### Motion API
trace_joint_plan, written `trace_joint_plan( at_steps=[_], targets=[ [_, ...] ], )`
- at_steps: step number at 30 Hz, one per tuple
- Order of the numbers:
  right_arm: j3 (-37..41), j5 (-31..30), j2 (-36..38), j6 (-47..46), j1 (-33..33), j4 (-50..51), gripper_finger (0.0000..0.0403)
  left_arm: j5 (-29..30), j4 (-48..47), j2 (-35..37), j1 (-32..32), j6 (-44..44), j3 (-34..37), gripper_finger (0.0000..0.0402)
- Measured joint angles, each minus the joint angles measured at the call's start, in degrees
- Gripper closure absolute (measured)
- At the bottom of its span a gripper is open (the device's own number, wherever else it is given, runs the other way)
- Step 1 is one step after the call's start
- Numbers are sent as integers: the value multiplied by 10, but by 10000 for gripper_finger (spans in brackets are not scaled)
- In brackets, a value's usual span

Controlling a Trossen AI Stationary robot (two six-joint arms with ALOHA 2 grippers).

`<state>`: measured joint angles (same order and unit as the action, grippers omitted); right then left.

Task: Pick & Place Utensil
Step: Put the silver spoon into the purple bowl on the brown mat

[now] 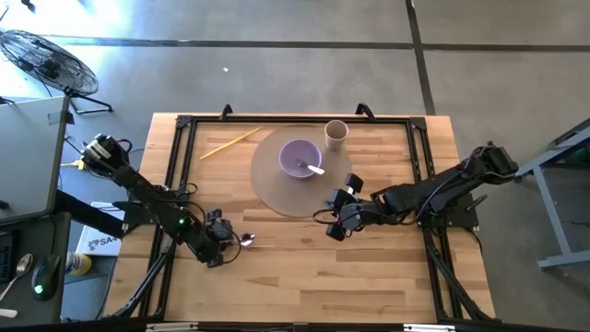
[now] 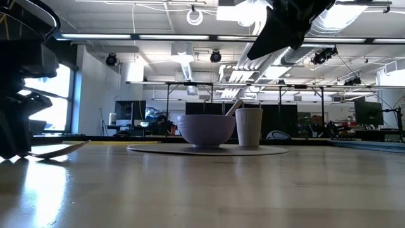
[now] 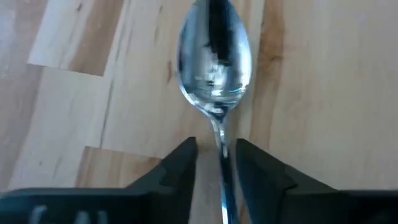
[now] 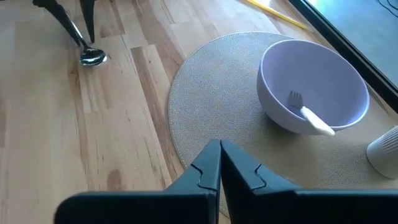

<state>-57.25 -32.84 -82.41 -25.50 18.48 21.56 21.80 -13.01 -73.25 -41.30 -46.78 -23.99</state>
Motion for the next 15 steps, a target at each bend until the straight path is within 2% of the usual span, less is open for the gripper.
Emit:
trace_joint_plan(
  at_steps=[5, 7, 12, 15],
  targets=[
    [0, 0, 0, 0, 0, 0, 399, 9, 7, 2, 0, 2, 26, 372],
    [0, 0, 0, 2, 0, 0, 401, 10, 8, 2, 0, 4, 33, 389],
    [0, 0, 0, 2, 0, 0, 400, 36, 5, 1, 0, 6, 36, 366],
    [0, 0, 0, 4, 0, 0, 398, 65, -1, 0, 0, 16, 29, 366]
  ],
)
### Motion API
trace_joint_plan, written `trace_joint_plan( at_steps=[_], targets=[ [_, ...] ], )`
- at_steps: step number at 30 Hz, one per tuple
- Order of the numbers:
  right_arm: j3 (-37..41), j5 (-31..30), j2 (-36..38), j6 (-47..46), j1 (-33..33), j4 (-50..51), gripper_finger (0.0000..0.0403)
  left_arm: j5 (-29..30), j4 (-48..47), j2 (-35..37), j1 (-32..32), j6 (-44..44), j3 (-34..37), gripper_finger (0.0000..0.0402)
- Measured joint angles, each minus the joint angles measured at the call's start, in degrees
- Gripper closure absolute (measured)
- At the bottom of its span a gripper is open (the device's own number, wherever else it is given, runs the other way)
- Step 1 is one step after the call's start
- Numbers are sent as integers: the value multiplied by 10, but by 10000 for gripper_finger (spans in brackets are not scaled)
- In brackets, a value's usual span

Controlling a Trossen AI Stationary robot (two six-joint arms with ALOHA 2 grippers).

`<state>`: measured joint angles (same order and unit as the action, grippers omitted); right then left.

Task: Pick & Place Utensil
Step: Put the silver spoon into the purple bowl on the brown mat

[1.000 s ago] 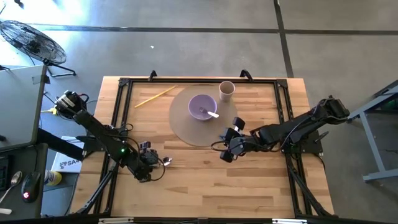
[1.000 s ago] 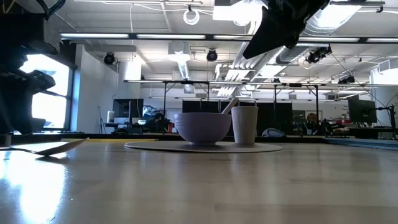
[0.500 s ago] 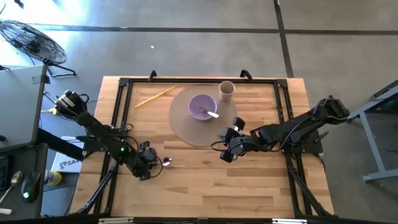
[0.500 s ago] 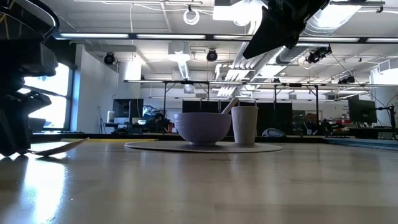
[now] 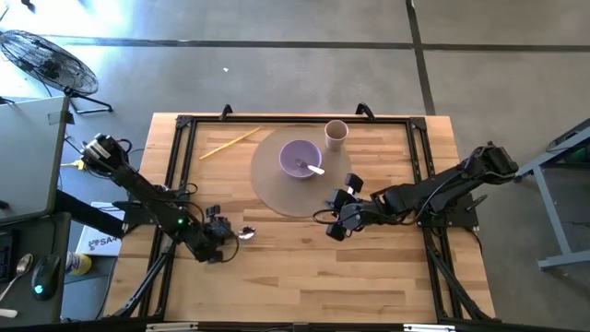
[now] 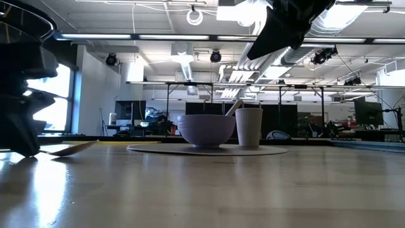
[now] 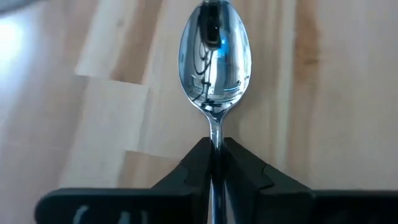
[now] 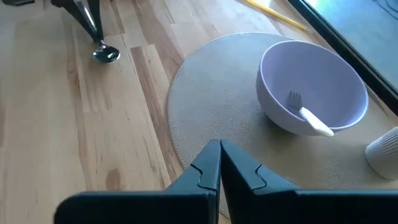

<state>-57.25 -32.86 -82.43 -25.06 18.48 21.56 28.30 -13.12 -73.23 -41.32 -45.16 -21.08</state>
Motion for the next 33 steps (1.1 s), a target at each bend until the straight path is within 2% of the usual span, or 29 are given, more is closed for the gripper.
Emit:
trace_joint_plan(
  at_steps=[5, 9, 18, 20, 26, 29, 33],
  targets=[
    [0, -37, 0, 14, 0, -2, 401, 35, -16, -2, 12, 44, -23, 392],
    [0, -41, 0, 19, 0, -2, 399, -1, -35, -1, 63, 88, -63, 381],
    [0, -41, 0, 22, 0, -4, 399, -108, -160, -1, 235, 297, -234, 385],
    [0, -40, 0, 22, 0, -8, 400, -115, -176, -1, 278, 337, -272, 382],
    [0, -38, 0, 32, 20, -17, 399, -148, -168, -5, 416, 463, -353, 380],
    [0, -37, 0, 32, 33, -20, 400, -194, -153, -31, 484, 496, -393, 381],
    [-1, -36, 0, 31, 46, -26, 401, -240, -160, -101, 552, 529, -460, 381]
  ],
)
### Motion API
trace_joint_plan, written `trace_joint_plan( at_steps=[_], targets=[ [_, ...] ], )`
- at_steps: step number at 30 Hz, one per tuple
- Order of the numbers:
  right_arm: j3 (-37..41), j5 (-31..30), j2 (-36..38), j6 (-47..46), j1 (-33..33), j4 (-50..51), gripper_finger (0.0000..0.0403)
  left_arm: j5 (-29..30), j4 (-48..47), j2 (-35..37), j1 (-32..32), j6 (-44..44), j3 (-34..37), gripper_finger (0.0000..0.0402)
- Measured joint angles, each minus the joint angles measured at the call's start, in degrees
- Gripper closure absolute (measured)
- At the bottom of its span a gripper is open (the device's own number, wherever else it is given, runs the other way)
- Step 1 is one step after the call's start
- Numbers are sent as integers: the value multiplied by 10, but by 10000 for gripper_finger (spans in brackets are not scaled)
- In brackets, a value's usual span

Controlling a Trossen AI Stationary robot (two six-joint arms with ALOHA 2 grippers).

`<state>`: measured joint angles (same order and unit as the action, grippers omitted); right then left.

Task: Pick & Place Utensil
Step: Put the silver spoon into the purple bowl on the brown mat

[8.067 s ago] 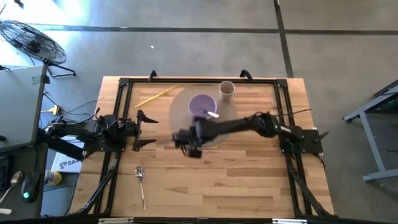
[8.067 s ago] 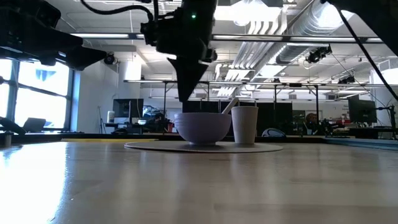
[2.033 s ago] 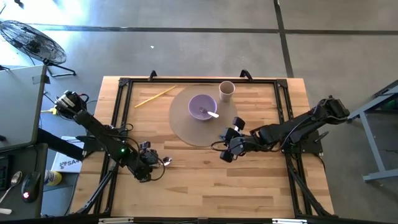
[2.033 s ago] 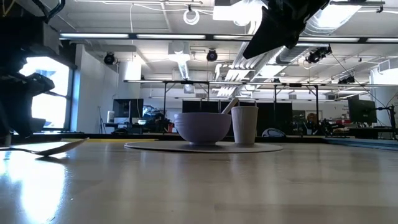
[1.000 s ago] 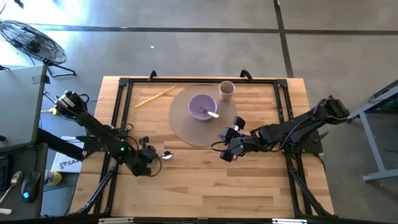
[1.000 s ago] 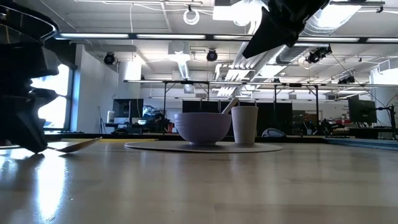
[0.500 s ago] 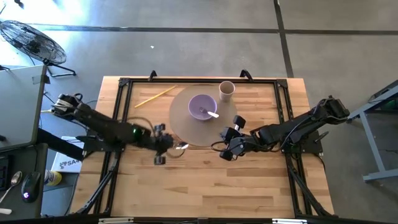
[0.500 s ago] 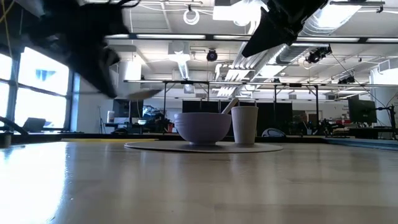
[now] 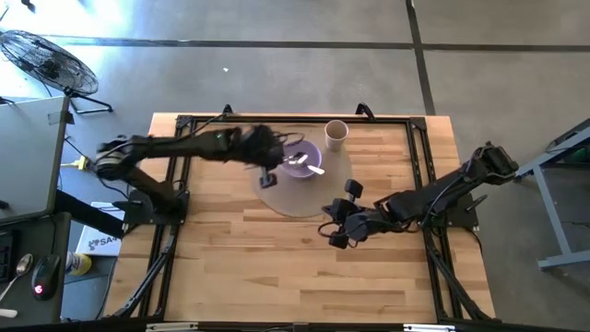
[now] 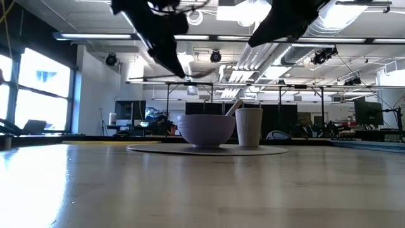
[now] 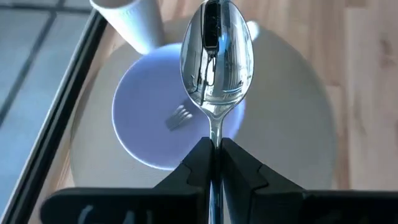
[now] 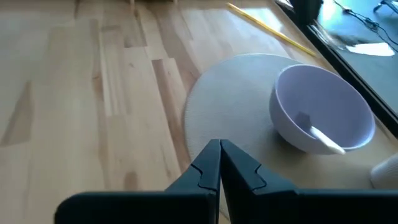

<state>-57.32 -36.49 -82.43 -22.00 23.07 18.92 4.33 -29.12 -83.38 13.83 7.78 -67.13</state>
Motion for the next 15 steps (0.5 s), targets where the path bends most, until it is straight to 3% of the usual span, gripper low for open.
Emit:
trace_joint_plan(
  at_steps=[9, 15],
  targets=[
    [0, 0, 0, -5, 19, -4, 402, -65, -51, -189, 79, 31, -147, 381],
    [0, 0, 0, -5, 25, -4, 399, -64, -64, -247, 79, 44, -165, 381]
  ],
)
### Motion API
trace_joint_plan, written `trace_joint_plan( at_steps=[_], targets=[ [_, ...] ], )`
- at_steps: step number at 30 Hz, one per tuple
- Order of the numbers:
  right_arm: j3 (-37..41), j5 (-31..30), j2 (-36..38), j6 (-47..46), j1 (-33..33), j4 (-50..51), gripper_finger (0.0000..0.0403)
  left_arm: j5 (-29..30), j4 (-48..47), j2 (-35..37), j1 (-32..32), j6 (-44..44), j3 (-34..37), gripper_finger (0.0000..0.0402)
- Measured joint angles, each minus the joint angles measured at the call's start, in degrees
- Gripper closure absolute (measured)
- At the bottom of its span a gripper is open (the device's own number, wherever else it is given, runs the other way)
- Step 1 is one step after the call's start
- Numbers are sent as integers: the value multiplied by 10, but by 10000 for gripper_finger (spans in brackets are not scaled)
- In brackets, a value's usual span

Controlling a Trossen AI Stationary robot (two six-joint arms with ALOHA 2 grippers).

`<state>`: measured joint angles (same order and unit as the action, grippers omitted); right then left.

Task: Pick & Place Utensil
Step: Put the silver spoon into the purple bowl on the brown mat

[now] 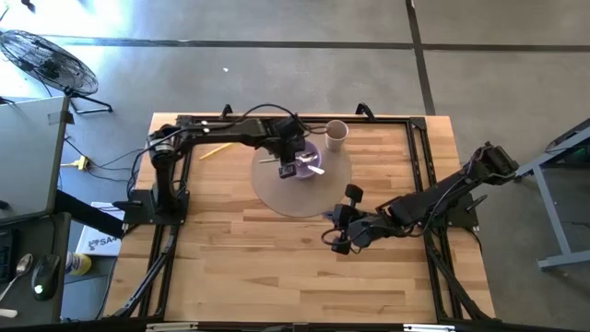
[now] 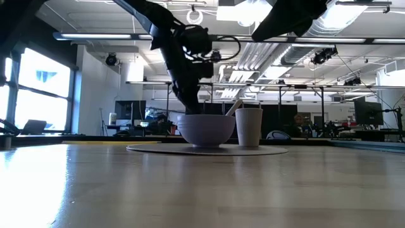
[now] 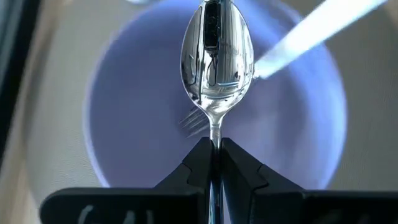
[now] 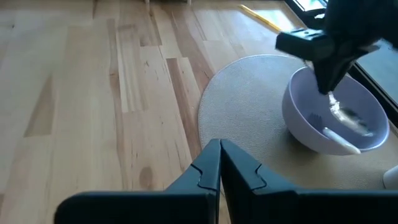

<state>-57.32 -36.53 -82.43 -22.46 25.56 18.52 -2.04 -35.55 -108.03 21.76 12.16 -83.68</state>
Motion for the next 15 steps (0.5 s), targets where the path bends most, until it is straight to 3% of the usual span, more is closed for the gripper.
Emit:
trace_joint_plan(
  at_steps=[15],
  targets=[
    [0, -1, 0, -2, 0, -1, 402, 0, 20, -16, 0, -4, 0, 353]
  ],
)
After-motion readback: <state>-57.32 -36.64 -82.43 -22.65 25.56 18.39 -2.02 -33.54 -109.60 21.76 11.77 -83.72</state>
